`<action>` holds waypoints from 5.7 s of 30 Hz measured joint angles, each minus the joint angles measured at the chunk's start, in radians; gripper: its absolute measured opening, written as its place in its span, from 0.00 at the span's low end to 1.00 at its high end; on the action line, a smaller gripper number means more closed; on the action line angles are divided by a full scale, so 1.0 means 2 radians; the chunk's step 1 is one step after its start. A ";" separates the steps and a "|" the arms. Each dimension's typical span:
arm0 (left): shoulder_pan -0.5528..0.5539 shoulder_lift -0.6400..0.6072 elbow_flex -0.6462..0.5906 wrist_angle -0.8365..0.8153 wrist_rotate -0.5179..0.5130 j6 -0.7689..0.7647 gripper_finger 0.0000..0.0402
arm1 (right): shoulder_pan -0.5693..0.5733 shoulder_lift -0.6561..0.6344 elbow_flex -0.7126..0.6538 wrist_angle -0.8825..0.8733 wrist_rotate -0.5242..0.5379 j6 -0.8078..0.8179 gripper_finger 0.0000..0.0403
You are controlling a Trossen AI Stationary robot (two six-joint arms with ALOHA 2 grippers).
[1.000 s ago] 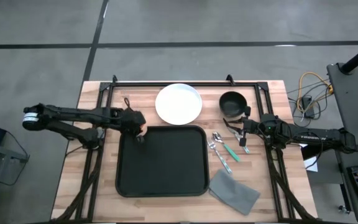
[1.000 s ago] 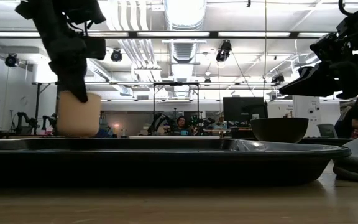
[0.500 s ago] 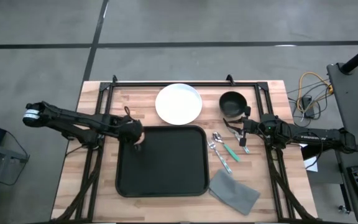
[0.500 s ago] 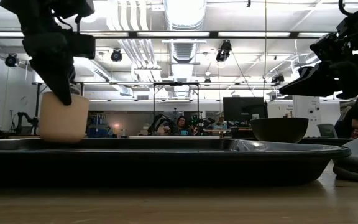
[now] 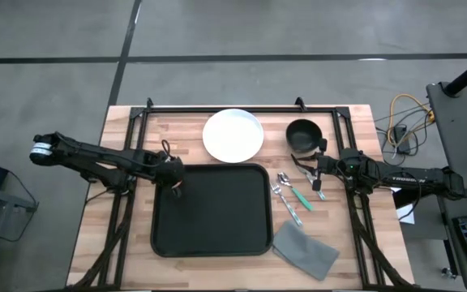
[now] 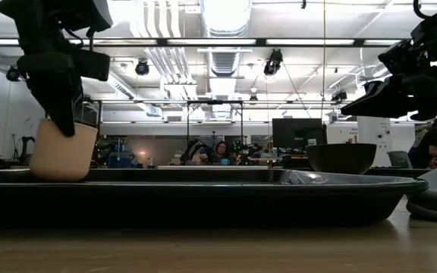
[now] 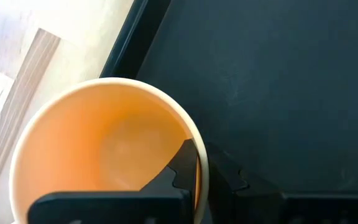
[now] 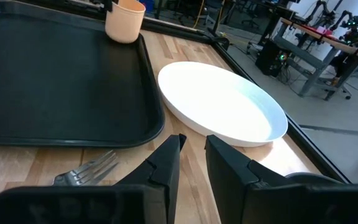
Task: Set up tray
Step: Put the orange cup on the black tray, then put the white plate on the black tray below the orange cup
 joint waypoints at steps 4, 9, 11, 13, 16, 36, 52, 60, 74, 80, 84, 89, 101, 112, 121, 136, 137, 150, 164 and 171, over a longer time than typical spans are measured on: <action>0.000 0.000 0.000 -0.006 0.000 0.000 0.00 | 0.000 0.000 0.000 0.000 0.000 0.000 0.17; 0.000 0.000 0.000 -0.005 0.000 0.000 0.01 | 0.000 0.000 0.000 0.000 0.000 0.000 0.17; 0.000 0.000 0.000 -0.005 0.000 -0.001 0.01 | 0.000 0.000 0.000 0.000 0.000 0.001 0.17; 0.000 0.000 -0.001 -0.002 0.000 -0.001 0.01 | 0.000 0.000 0.000 0.000 0.000 0.000 0.17; 0.000 0.000 -0.005 0.002 0.000 -0.001 0.02 | 0.000 0.000 0.000 0.000 0.000 0.001 0.17; 0.001 -0.001 -0.013 0.000 0.008 0.002 0.15 | 0.000 0.000 0.000 0.000 0.000 0.001 0.17; 0.001 -0.003 0.047 -0.018 0.008 0.005 0.15 | 0.000 0.000 0.000 0.000 0.000 0.000 0.17; 0.001 -0.009 0.064 -0.018 0.008 0.013 0.15 | 0.000 0.000 0.000 0.000 0.000 0.001 0.17; 0.001 -0.009 0.061 0.002 0.008 0.022 0.15 | 0.000 0.000 0.000 0.000 0.000 0.000 0.17; 0.001 -0.013 0.069 0.044 0.008 0.131 0.15 | 0.000 0.000 0.000 0.000 0.000 0.001 0.17; 0.001 -0.021 0.056 0.150 0.021 0.192 0.15 | 0.000 0.000 0.000 0.000 0.000 0.001 0.17; 0.004 -0.026 0.035 0.193 0.104 0.242 0.15 | 0.000 0.000 0.000 0.000 0.000 0.001 0.17; 0.020 -0.107 -0.061 0.293 0.109 0.251 0.15 | 0.000 0.000 0.000 -0.001 -0.001 -0.001 0.17; 0.021 -0.256 -0.143 0.349 0.109 0.269 0.15 | 0.000 0.001 0.000 0.000 -0.001 0.002 0.17; 0.021 -0.334 -0.183 0.380 0.109 0.275 0.15 | 0.000 0.001 0.000 0.000 -0.001 -0.012 0.17; 0.021 -0.432 -0.274 0.515 0.109 0.297 0.15 | 0.000 0.001 0.000 0.000 0.000 -0.010 0.17; 0.021 -0.439 -0.279 0.514 0.109 0.297 0.15 | 0.000 0.001 0.000 0.000 0.000 -0.010 0.17; 0.022 -0.546 -0.326 0.518 0.108 0.323 0.15 | 0.000 0.000 0.000 0.041 -0.001 0.011 0.17; 0.028 -0.541 -0.351 0.558 0.104 0.337 0.15 | 0.000 0.003 0.000 0.099 -0.001 -0.007 0.17; 0.028 -0.532 -0.350 0.558 0.104 0.336 0.15 | -0.002 0.018 0.009 0.101 0.003 -0.022 0.18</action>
